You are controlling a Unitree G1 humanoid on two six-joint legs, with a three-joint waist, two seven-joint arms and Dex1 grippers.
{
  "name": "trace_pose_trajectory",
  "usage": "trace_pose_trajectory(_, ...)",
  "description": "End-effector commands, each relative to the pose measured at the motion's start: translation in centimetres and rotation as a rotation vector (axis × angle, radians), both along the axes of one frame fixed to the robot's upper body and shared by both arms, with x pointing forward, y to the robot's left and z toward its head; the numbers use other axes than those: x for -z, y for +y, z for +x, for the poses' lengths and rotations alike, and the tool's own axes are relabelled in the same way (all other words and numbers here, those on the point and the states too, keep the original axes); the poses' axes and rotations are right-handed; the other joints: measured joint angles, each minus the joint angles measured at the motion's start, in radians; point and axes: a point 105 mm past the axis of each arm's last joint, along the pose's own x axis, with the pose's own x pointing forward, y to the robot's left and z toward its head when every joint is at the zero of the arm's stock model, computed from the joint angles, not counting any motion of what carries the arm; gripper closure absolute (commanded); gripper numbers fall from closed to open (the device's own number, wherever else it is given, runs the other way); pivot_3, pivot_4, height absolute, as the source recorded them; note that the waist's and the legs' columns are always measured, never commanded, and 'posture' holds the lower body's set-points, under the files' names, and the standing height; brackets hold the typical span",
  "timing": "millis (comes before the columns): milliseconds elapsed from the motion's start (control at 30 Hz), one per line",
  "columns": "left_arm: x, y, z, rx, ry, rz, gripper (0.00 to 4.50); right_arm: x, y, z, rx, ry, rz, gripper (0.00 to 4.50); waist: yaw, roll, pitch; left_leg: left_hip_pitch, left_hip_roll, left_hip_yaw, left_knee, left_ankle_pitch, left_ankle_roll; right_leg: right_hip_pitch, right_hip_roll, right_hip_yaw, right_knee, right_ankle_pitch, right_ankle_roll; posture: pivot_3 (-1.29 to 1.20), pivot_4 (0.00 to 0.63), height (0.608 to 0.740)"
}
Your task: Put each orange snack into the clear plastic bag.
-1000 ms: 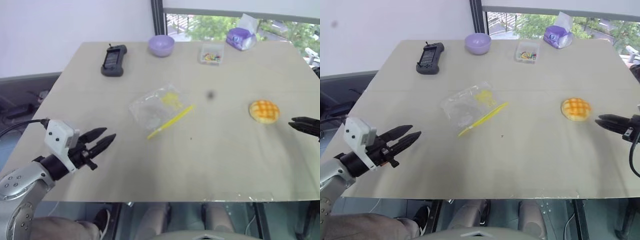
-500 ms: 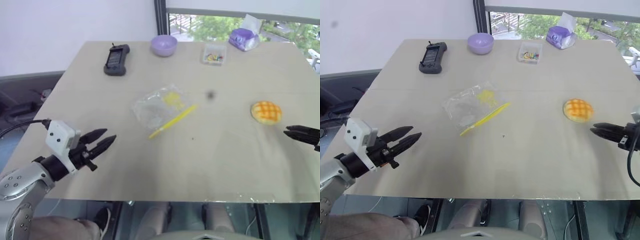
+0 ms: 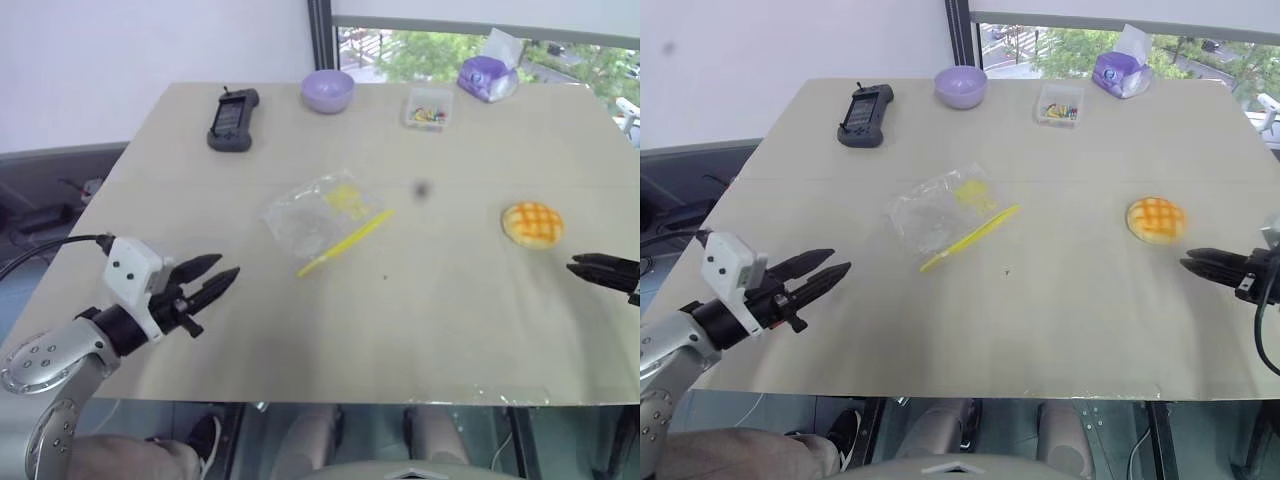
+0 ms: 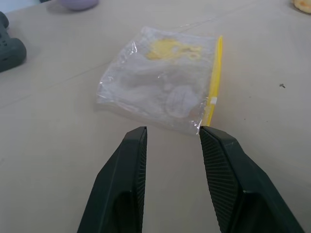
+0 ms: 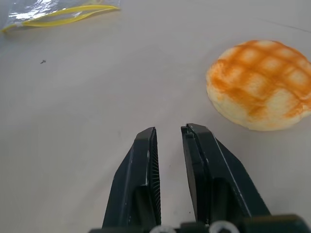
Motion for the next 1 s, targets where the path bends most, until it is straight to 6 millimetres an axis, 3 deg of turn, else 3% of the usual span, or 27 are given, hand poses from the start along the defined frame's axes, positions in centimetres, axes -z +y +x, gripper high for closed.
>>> trace_pose_trajectory(33, -0.4, -0.2, 0.0, 0.005, -0.036, 0.026, 2.67, -2.0, 0.2, 0.2, -0.014, -0.072, -0.003, 3.62, 0.000, 0.000, 0.000, 0.000, 0.000, 0.000, 0.000, 0.000, 0.000, 0.000, 0.000, 0.000, 0.000, 0.000, 0.000, 0.00, 0.150, 0.740)
trace_pose_trajectory(267, 0.4, -0.2, 0.5, -0.021, -0.033, 0.080, 2.67, -2.0, 0.4, 0.3, -0.016, -0.078, 0.005, 3.62, 0.000, 0.000, 0.000, 0.000, 0.000, 0.000, 0.000, 0.000, 0.000, 0.000, 0.000, 0.000, 0.000, 0.000, 0.000, 0.00, 0.150, 0.740)
trace_pose_trajectory(433, 1.8, -0.9, 1.1, -0.016, -0.060, 0.212, 2.67, -2.3, 0.9, 0.4, -0.033, -0.086, 0.033, 3.62, 0.000, 0.000, 0.000, 0.000, 0.000, 0.001, 0.000, 0.000, 0.000, 0.000, 0.000, 0.000, 0.000, 0.000, 0.000, 0.00, 0.150, 0.740)
trace_pose_trajectory(767, 4.6, -2.4, 3.6, 0.045, -0.133, 0.373, 2.67, -4.9, 4.0, -1.2, -0.219, -0.049, 0.205, 3.62, 0.001, -0.001, 0.001, -0.001, 0.000, 0.000, -0.001, 0.000, 0.000, 0.000, 0.000, -0.001, -0.001, 0.000, 0.000, 0.00, 0.150, 0.740)
trace_pose_trajectory(1000, 5.5, -1.9, 6.7, 0.052, -0.187, 0.483, 2.67, -7.4, 6.2, -2.0, -0.368, -0.188, 0.176, 3.62, 0.004, 0.000, 0.002, -0.001, -0.001, 0.000, -0.001, 0.000, 0.000, 0.000, 0.000, -0.003, 0.000, 0.000, 0.000, 0.00, 0.150, 0.740)
